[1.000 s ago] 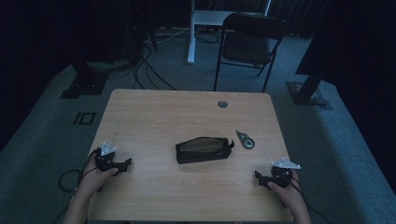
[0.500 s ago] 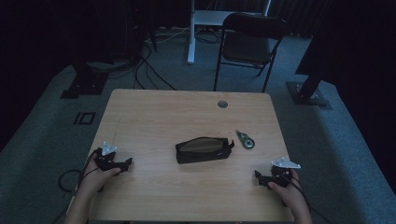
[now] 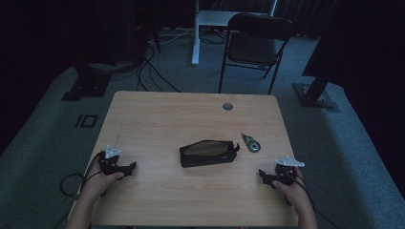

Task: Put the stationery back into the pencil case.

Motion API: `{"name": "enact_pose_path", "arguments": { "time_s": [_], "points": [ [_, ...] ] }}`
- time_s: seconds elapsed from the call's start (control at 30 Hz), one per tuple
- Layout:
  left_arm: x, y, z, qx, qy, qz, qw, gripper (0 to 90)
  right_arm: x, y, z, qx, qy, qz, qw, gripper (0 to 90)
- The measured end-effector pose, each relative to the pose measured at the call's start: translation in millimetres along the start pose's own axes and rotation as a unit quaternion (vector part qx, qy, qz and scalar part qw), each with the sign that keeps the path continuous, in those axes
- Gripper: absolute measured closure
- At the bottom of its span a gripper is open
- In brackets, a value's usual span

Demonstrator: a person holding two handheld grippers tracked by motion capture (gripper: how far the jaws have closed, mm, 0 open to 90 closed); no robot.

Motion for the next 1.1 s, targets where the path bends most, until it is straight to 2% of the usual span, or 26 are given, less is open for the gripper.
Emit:
{"name": "enact_pose_path", "arguments": {
  "time_s": [0.33, 0.47, 0.6, 0.7, 0.83, 0.97, 1.1],
  "points": [
    [0.0, 0.0, 0.0, 0.000, 0.000, 0.000, 1.0000, 10.1, 11.5, 0.0, 18.2, -0.008, -0.001, 0.001, 1.0000, 14.6],
    [0.0, 0.0, 0.0, 0.000, 0.000, 0.000, 1.0000, 10.1, 15.6, -1.3, 28.7, -0.018, -0.004, -0.004, 0.9998, 16.7],
    [0.1, 0.0, 0.1, 0.000, 0.000, 0.000, 1.0000, 10.1, 20.2, 1.0, 38.7, -0.020, -0.016, 0.009, 0.9997, 19.1],
    [0.1, 0.0, 0.1, 0.000, 0.000, 0.000, 1.0000, 10.1, 24.5, 2.9, 46.2, -0.030, -0.017, 0.007, 0.9994, 23.0],
    [0.1, 0.0, 0.1, 0.000, 0.000, 0.000, 1.0000, 10.1, 27.6, 4.5, 59.0, -0.027, -0.022, 0.010, 0.9994, 27.9],
    [0.1, 0.0, 0.1, 0.000, 0.001, 0.000, 1.0000, 10.1, 30.1, 6.6, 68.0, -0.027, -0.030, 0.014, 0.9991, 27.9],
    [0.0, 0.0, 0.1, 0.000, 0.001, 0.000, 1.0000, 10.1, 40.9, 9.8, 76.9, -0.030, -0.030, 0.016, 0.9990, 27.9]
  ]
}}
Point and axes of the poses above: each handheld gripper's, and its own axes: x roughly forward along the jaws, z roughly out of its top, y roughly to its left, the point moved 2 cm from there along x, roughly forward along the jaws, and after that the axes turned 12 degrees about x, right-handed, at the moved point
